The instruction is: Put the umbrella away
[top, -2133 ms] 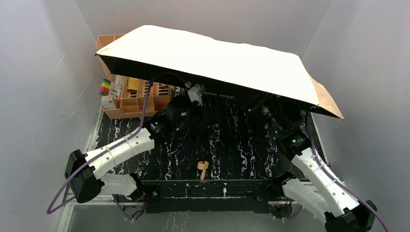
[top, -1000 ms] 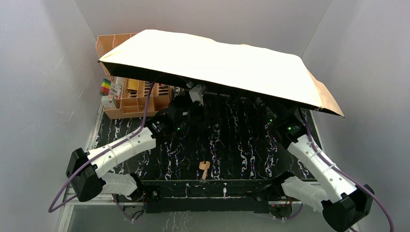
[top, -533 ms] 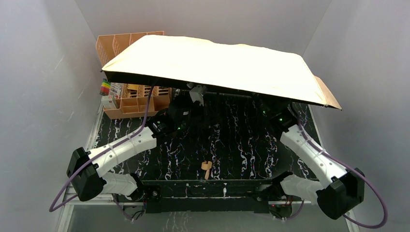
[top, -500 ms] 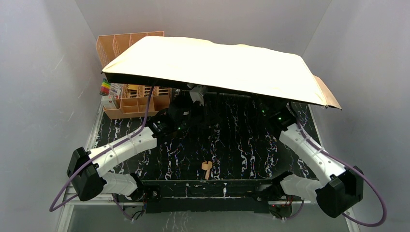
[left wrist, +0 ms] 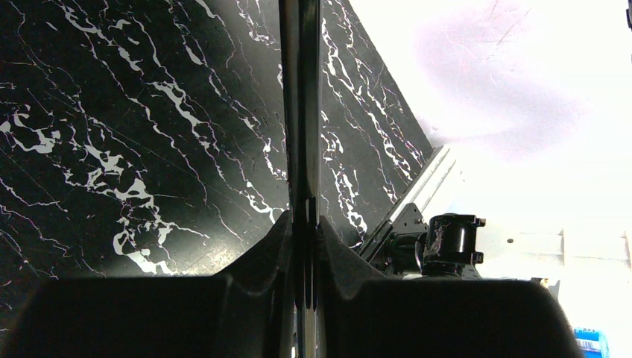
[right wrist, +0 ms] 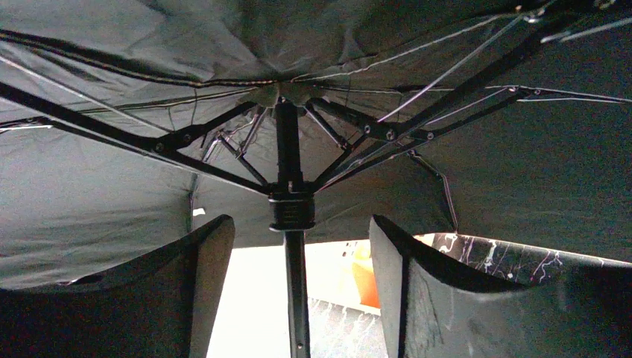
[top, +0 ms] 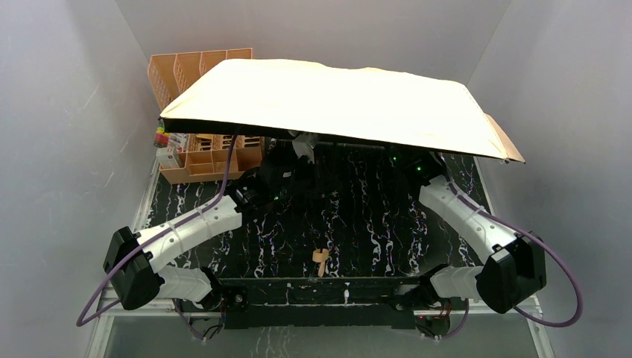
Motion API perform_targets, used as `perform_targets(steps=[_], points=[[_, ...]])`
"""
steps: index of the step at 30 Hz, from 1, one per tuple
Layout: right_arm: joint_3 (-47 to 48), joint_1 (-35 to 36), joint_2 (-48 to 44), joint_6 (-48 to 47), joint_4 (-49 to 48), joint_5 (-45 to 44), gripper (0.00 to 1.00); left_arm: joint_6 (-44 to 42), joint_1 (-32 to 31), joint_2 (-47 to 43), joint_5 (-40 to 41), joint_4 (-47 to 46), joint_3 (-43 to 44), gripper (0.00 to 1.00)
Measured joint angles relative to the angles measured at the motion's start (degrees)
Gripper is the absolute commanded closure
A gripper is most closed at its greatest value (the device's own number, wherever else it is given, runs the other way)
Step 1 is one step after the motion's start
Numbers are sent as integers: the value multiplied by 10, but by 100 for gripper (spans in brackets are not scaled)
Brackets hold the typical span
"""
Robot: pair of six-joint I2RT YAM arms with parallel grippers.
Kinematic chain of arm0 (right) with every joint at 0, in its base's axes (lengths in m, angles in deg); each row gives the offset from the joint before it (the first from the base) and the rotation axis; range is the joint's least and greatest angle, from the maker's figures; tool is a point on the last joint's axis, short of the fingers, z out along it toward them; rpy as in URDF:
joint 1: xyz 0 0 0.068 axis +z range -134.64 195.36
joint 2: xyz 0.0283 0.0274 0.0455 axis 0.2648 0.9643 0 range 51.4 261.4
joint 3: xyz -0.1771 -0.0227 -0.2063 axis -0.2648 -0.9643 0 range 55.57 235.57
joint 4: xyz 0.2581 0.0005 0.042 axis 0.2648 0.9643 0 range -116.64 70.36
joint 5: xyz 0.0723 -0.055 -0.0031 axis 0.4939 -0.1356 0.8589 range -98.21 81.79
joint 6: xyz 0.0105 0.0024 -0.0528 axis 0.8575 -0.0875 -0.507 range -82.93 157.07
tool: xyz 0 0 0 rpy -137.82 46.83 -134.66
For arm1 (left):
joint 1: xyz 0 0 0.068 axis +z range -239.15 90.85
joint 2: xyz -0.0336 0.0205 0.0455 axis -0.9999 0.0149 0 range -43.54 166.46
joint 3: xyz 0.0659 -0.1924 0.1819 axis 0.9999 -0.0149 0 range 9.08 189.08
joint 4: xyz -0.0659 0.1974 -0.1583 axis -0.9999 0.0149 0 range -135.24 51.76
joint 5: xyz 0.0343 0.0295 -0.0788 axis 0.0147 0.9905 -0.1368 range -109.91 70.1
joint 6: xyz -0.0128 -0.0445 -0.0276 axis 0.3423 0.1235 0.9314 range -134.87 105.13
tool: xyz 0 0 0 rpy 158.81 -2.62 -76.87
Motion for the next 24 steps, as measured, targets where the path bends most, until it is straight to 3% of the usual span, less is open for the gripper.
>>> perform_targets(steps=[24], points=[[48, 0, 73, 0, -19, 17, 40, 4, 5, 7, 1, -2, 3, 100]])
